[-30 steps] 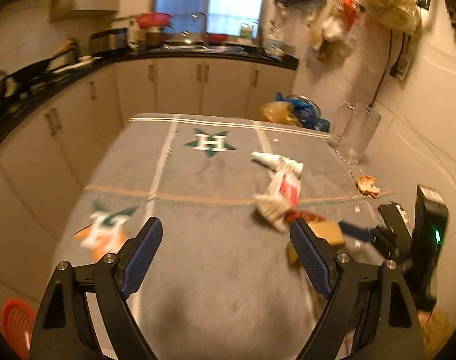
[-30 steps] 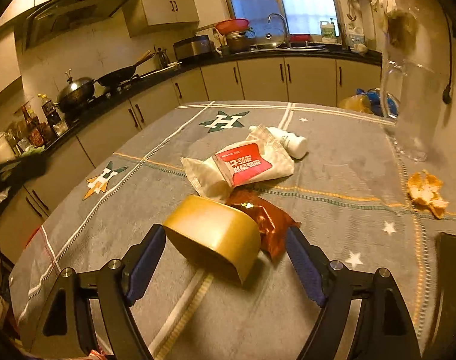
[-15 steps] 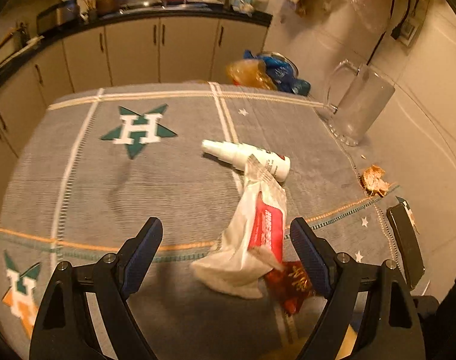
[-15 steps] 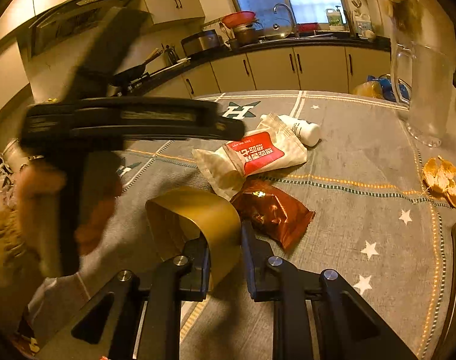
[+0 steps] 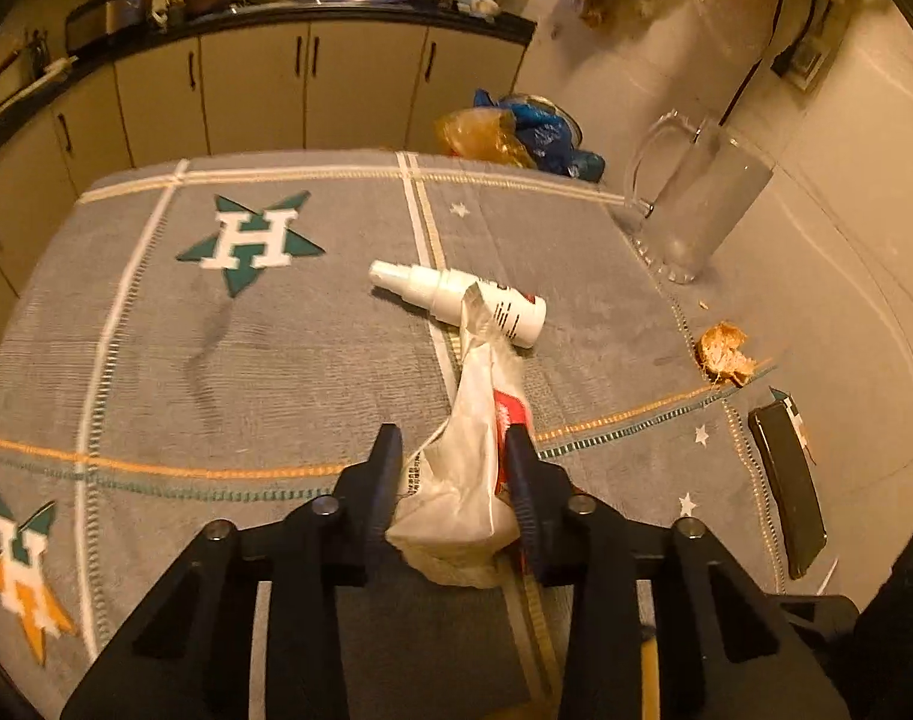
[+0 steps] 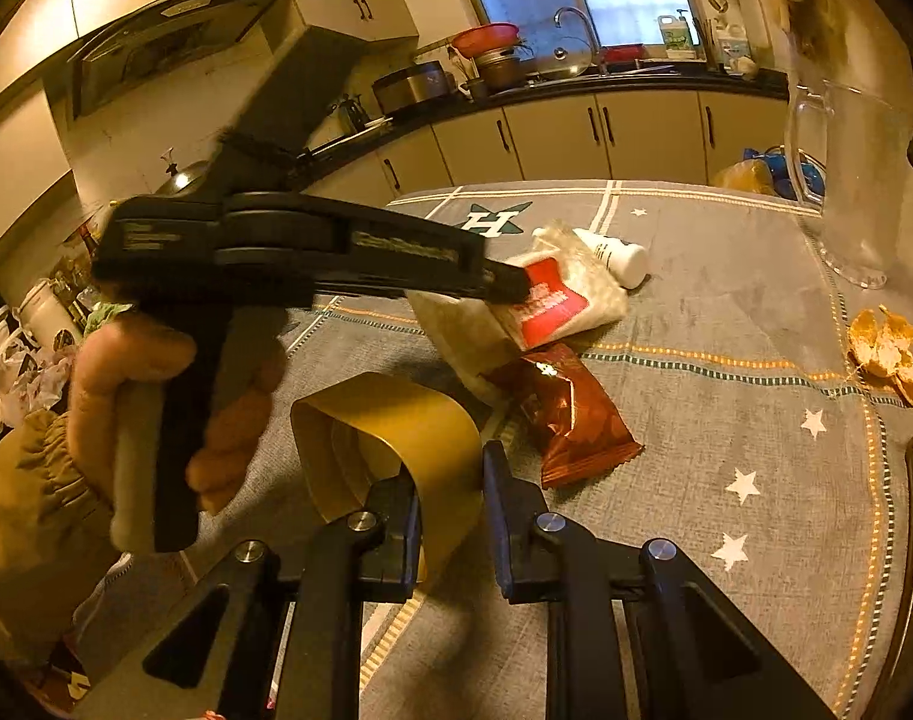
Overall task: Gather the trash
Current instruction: 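Grasp the white red-labelled paper wrapper with the left tool while the right tool grasps the yellow cardboard, then carry the wrapper and yellow cardboard to the red wastebasket and open both tools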
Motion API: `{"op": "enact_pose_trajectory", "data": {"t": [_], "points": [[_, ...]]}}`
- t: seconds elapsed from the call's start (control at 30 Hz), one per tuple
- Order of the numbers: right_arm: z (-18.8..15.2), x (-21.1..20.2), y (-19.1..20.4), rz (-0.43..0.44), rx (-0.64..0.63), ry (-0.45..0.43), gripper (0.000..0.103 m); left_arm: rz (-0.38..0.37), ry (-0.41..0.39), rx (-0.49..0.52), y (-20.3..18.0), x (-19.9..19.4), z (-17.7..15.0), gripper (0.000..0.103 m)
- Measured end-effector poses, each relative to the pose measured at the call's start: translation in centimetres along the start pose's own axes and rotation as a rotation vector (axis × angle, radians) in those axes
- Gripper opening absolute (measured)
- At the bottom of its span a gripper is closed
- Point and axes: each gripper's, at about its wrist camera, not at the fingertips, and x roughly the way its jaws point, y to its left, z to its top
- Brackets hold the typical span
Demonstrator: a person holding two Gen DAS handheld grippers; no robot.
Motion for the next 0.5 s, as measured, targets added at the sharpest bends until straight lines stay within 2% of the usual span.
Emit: {"op": "enact_pose_trajectory", "data": {"t": [0.03, 0.07, 0.2, 0.33, 0.4, 0.43, 0.47, 0.5], "points": [[0.0, 0.0, 0.0, -0.001, 0.0, -0.001, 0.02, 0.002, -0.008, 0.0, 0.0, -0.6, -0.1, 0.026], [0.0, -0.1, 0.0, 0.0, 0.001, -0.003, 0.02, 0.008, -0.019, 0.0, -0.1, -1.4, -0.2, 0.003], [-0.2, -0.3, 0.0, 0.003, 0.004, -0.006, 0.02, 0.023, -0.069, -0.011, -0.1, -5.3, -1.2, 0.0], [-0.3, -0.6, 0.0, 0.001, 0.006, -0.009, 0.02, 0.032, -0.081, -0.012, -0.1, -7.7, -2.2, 0.0], [-0.3, -0.7, -0.1, 0.003, 0.011, -0.007, 0.02, 0.089, -0.087, -0.003, -0.1, -8.0, -2.6, 0.011], [-0.4, -0.7, -0.1, 0.006, 0.018, -0.002, 0.02, 0.114, -0.084, -0.007, 0.1, -7.9, -2.7, 0.038], [-0.4, -0.7, -0.2, 0.01, 0.022, 0.003, 0.02, 0.122, -0.086, -0.017, 0.2, -7.7, -2.7, 0.068], [-0.5, -0.7, -0.3, 0.016, 0.025, 0.007, 0.02, 0.122, -0.103, -0.031, 0.4, -7.6, -2.7, 0.077]]}}
